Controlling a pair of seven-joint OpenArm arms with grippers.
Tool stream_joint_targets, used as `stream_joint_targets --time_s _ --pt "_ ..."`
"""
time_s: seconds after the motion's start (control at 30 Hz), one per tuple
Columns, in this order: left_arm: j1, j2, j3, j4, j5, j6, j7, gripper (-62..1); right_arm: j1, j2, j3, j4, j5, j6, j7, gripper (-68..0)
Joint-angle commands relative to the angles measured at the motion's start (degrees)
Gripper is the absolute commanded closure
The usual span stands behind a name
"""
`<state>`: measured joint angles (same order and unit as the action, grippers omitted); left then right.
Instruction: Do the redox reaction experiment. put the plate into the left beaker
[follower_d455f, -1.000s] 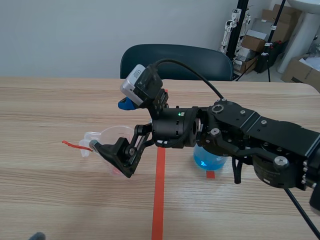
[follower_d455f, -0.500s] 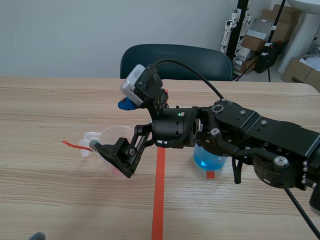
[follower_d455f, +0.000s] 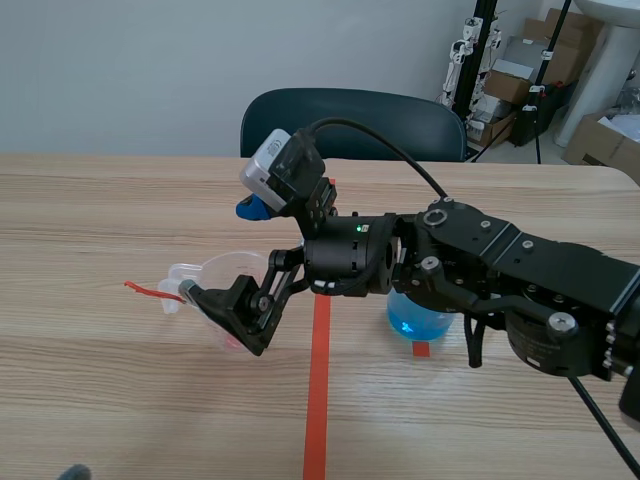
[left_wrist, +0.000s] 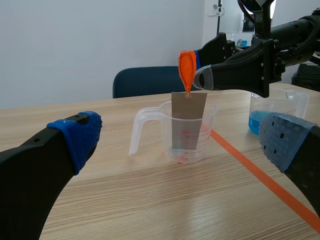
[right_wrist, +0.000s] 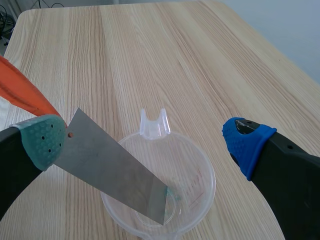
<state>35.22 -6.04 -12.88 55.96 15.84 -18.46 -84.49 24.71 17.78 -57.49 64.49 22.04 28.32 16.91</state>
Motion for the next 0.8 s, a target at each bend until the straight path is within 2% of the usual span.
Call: stream_joint_targets --time_s 0.0,0.77 --pt "-0.17 -0.35 -0.07 0.7 -0.39 -0.09 -1.01 -62.3 0.68 -0.31 0.04 0.48 0.39 0.0 1.27 -67.9" --pt "-0.17 -0.35 -0.07 0.7 -0.39 -0.11 -1.01 -62.3 0.66 -0.31 0.04 0.48 0.39 0.02 0.35 -67.9"
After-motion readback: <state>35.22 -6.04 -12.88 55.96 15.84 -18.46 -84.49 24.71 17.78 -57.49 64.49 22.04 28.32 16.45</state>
